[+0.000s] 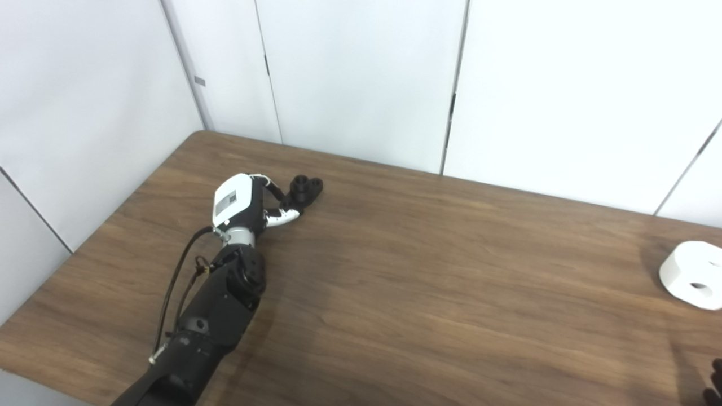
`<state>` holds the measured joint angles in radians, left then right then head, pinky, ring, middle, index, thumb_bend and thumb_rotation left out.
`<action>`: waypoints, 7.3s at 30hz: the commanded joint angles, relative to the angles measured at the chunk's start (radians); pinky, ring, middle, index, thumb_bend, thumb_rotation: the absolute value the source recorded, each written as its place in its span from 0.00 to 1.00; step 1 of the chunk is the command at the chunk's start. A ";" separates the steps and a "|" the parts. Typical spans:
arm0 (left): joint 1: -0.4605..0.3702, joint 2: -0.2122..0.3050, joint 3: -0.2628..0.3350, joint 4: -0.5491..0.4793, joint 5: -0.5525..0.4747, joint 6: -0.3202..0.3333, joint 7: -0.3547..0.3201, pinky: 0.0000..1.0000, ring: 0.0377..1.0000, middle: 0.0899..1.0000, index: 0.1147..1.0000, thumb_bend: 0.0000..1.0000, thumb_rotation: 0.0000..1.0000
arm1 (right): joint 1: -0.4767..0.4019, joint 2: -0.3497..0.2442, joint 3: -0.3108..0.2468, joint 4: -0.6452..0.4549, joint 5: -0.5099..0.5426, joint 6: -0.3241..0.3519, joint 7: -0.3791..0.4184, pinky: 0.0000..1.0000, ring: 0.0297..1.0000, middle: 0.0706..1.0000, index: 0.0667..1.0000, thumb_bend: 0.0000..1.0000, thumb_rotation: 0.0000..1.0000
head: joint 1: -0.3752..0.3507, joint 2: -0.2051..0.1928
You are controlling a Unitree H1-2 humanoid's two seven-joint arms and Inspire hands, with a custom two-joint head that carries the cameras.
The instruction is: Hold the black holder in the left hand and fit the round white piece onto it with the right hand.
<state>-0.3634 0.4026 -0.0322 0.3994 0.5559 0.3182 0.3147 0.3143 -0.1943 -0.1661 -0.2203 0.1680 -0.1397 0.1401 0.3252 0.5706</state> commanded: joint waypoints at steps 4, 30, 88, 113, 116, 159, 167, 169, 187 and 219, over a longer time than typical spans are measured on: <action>-0.037 0.027 0.003 -0.001 0.013 -0.003 0.014 1.00 0.94 0.81 0.42 0.52 0.05 | 0.024 0.012 0.007 0.025 0.023 -0.014 0.005 1.00 1.00 0.99 1.00 0.70 1.00 | -0.002 0.001; -0.014 0.036 -0.003 -0.038 -0.033 -0.031 -0.064 0.77 0.84 0.74 0.42 0.52 0.04 | 0.029 0.000 0.031 0.015 0.031 -0.038 0.027 1.00 1.00 1.00 1.00 0.73 1.00 | -0.031 0.017; 0.401 0.059 -0.345 -0.586 0.040 -0.209 -0.470 1.00 0.98 0.83 0.42 0.52 0.06 | 0.048 0.041 0.064 -0.113 -0.049 0.071 -0.045 1.00 1.00 0.98 1.00 0.71 1.00 | -0.203 0.103; 0.481 0.103 -0.514 -0.672 0.015 -0.309 -0.557 1.00 0.97 0.82 0.42 0.52 0.06 | 0.034 0.085 0.124 -0.204 -0.114 0.164 -0.099 1.00 1.00 0.97 1.00 0.66 1.00 | -0.362 0.208; 0.483 0.106 -0.525 -0.682 0.010 -0.313 -0.565 1.00 0.97 0.83 0.42 0.52 0.06 | 0.029 0.091 0.130 -0.212 -0.103 0.180 -0.105 1.00 1.00 0.97 1.00 0.64 0.99 | -0.385 0.224; 0.461 0.049 -0.499 -0.606 0.052 -0.415 -0.542 1.00 0.95 0.83 0.42 0.52 0.05 | -0.058 0.020 0.081 -0.292 -0.179 0.311 -0.182 1.00 1.00 0.97 0.99 0.65 0.81 | -0.607 0.243; 0.460 0.028 -0.495 -0.589 0.081 -0.418 -0.533 1.00 0.94 0.82 0.42 0.52 0.06 | -0.127 -0.074 -0.031 -0.340 -0.213 0.410 -0.166 1.00 1.00 0.95 0.99 0.70 0.64 | -0.614 0.222; 0.459 0.024 -0.493 -0.586 0.087 -0.413 -0.535 1.00 0.95 0.83 0.42 0.52 0.06 | -0.152 -0.101 -0.061 -0.345 -0.197 0.438 -0.158 1.00 1.00 0.96 0.99 0.71 0.61 | -0.620 0.215; 0.461 0.022 -0.490 -0.521 0.100 -0.460 -0.502 1.00 0.96 0.83 0.42 0.52 0.06 | -0.368 -0.331 -0.070 -0.280 -0.376 0.577 -0.079 1.00 1.00 0.95 0.96 0.87 0.32 | -0.705 0.108; 0.487 0.028 -0.501 -0.509 0.119 -0.485 -0.473 1.00 0.96 0.83 0.42 0.52 0.06 | -0.865 -0.484 0.219 0.216 -1.019 0.609 0.429 0.93 0.94 0.81 0.86 0.96 0.28 | -0.727 0.036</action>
<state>0.0691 0.4128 -0.4884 -0.1829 0.5935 -0.2003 -0.0773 -0.4920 -0.6533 0.0551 0.0010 -0.8237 0.4688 0.5693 -0.4003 0.6061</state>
